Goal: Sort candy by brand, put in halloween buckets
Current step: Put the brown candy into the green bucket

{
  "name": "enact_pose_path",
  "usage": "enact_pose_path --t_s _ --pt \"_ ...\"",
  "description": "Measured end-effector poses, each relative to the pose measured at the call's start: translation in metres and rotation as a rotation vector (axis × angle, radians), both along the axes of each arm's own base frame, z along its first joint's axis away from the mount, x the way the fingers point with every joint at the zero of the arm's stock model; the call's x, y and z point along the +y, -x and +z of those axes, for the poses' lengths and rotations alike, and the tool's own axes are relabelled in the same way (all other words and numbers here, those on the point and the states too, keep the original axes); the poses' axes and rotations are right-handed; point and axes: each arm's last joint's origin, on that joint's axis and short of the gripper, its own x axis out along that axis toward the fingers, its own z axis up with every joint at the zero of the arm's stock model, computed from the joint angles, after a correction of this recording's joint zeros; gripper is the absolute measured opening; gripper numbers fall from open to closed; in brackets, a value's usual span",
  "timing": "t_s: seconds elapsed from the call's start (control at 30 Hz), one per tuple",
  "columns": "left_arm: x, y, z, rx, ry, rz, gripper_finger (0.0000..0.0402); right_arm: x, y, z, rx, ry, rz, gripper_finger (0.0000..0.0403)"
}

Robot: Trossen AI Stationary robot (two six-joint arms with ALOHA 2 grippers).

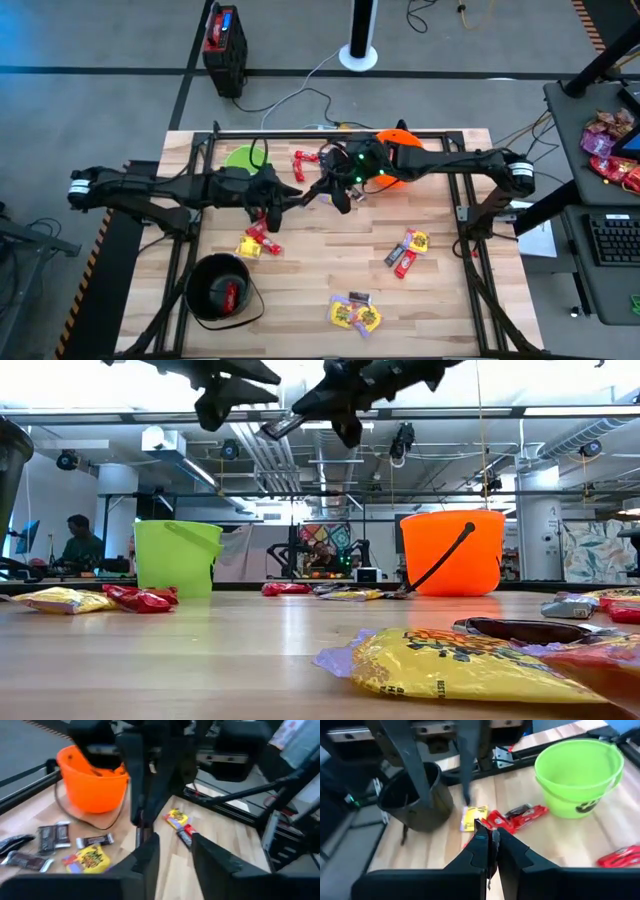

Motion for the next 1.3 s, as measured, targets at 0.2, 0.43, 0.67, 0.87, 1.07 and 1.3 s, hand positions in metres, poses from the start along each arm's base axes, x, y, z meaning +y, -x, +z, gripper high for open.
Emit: enact_pose_path --t_s 0.2,0.43,0.67,0.87,1.07,1.3 --pt "0.002 -0.005 -0.010 0.060 -0.010 0.086 0.0182 -0.001 -0.006 0.023 0.011 0.091 0.049 0.0013" --pt "0.002 -0.012 -0.015 0.060 -0.024 0.077 0.0184 -0.002 -0.009 0.030 -0.013 0.110 0.055 0.0013" --pt "0.003 -0.011 -0.014 0.055 -0.015 0.082 0.0021 -0.005 -0.008 0.029 -0.006 0.069 0.032 0.0051" --pt "0.008 -0.006 -0.009 0.027 0.064 0.138 0.0022 -0.024 -0.003 0.029 0.011 -0.058 -0.026 0.0125" --pt "0.032 0.012 -0.007 0.109 0.220 0.313 0.0008 -0.058 0.008 0.031 0.042 -0.142 -0.151 0.0180" --pt "0.087 0.053 0.018 0.591 0.263 0.746 0.0007 -0.099 0.022 0.027 0.049 -0.139 -0.264 0.0202"
